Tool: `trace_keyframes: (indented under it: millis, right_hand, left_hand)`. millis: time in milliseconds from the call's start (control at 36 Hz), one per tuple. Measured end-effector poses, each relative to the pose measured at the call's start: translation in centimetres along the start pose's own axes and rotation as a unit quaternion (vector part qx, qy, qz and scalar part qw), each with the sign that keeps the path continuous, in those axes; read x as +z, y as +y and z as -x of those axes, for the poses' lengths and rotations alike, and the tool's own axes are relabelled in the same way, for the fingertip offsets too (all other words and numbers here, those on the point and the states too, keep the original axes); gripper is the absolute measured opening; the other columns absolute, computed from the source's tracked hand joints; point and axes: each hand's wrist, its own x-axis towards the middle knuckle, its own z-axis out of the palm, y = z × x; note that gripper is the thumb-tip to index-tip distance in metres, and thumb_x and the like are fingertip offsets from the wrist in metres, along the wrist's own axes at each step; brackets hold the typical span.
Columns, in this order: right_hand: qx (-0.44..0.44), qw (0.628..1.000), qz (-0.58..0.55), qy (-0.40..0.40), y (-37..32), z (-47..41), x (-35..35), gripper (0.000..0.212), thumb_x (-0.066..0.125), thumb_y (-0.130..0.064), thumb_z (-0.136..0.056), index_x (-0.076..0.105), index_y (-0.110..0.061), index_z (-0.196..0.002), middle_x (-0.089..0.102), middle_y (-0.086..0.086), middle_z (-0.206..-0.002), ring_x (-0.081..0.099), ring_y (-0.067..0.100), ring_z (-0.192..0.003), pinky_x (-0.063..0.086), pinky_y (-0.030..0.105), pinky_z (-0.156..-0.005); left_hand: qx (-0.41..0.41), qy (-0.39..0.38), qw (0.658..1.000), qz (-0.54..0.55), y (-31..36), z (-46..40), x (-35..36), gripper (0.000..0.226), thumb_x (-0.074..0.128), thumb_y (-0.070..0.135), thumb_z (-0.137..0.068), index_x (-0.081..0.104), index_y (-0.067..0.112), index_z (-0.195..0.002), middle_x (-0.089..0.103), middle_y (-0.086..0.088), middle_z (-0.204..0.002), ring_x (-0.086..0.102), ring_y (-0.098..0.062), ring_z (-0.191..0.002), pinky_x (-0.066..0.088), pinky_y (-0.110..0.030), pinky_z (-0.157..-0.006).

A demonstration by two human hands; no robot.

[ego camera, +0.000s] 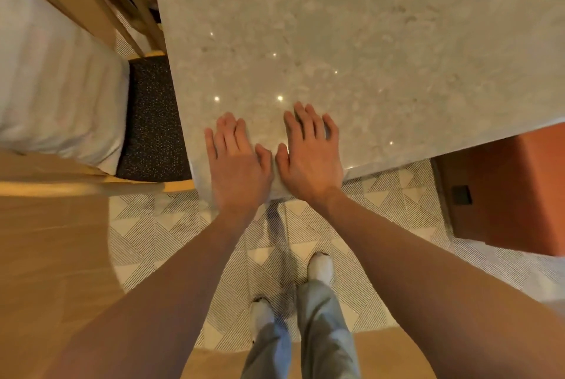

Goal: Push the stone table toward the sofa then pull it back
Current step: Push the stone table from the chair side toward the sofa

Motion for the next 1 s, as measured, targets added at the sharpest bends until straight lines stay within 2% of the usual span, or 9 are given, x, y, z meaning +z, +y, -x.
trace_keyframes:
  millis: [139, 361, 500, 639, 778, 1000]
  right_hand:
    - [0.002, 1.0, -0.006, 0.014, 0.0, 0.0, 0.1, 0.061, 0.033, -0.04, -0.097, 0.041, -0.011, -0.15, 0.034, 0.011, -0.162, 0.026, 0.025, -0.152, 0.017, 0.049, -0.124]
    - [0.001, 1.0, -0.011, 0.024, -0.1, 0.3, 0.0, 0.062, 0.033, -0.04, -0.096, 0.041, -0.011, -0.151, 0.036, 0.011, -0.161, 0.028, 0.025, -0.152, 0.018, 0.048, -0.125]
    - [-0.005, 0.999, -0.012, 0.029, -0.1, 0.7, 0.0, 0.062, 0.034, -0.04, -0.097, 0.04, -0.011, -0.151, 0.034, 0.011, -0.162, 0.027, 0.025, -0.152, 0.016, 0.047, -0.125]
    - [-0.017, 0.999, -0.012, 0.045, 0.2, 1.0, 0.4, 0.062, 0.034, -0.04, -0.096, 0.042, -0.011, -0.15, 0.035, 0.011, -0.162, 0.028, 0.026, -0.152, 0.016, 0.045, -0.126]
    - [-0.016, 0.996, -0.019, 0.086, 0.3, 1.1, 1.2, 0.058, 0.035, -0.035, -0.094, 0.051, -0.011, -0.145, 0.043, 0.011, -0.157, 0.034, 0.026, -0.148, 0.021, 0.043, -0.123]
    - [-0.023, 0.992, -0.019, 0.125, 0.5, 0.8, 2.0, 0.055, 0.035, -0.035, -0.095, 0.06, -0.01, -0.137, 0.053, 0.011, -0.15, 0.043, 0.026, -0.143, 0.027, 0.042, -0.12]
  left_hand:
    - [0.001, 0.017, 1.0, 0.005, 0.3, 0.0, 0.0, 0.052, 0.038, 0.027, -0.097, 0.048, -0.002, -0.139, 0.046, -0.022, -0.149, 0.039, -0.037, -0.142, 0.021, -0.051, -0.122]
    - [-0.003, -0.006, 1.0, -0.004, 0.4, 0.2, -0.4, 0.054, 0.035, 0.028, -0.099, 0.043, -0.001, -0.144, 0.039, -0.023, -0.155, 0.03, -0.036, -0.148, 0.014, -0.049, -0.124]
    - [-0.011, -0.015, 0.999, 0.036, 0.3, 0.5, -0.5, 0.063, 0.034, 0.037, -0.097, 0.042, 0.0, -0.147, 0.032, -0.022, -0.16, 0.022, -0.032, -0.152, 0.009, -0.048, -0.125]
    - [0.022, -0.005, 0.999, 0.036, -0.2, 1.2, -0.4, 0.075, 0.029, 0.05, -0.091, 0.043, 0.003, -0.148, 0.032, -0.025, -0.159, 0.022, -0.034, -0.152, 0.01, -0.05, -0.125]
    - [0.029, -0.001, 1.0, 0.001, -0.1, 1.5, 0.0, 0.069, 0.031, 0.044, -0.096, 0.04, 0.001, -0.149, 0.031, -0.027, -0.159, 0.023, -0.038, -0.151, 0.013, -0.054, -0.124]
    - [0.025, 0.016, 0.999, -0.017, 0.1, 1.2, 0.1, 0.063, 0.028, 0.04, -0.095, 0.051, 0.001, -0.139, 0.044, -0.024, -0.151, 0.034, -0.038, -0.145, 0.021, -0.053, -0.121]
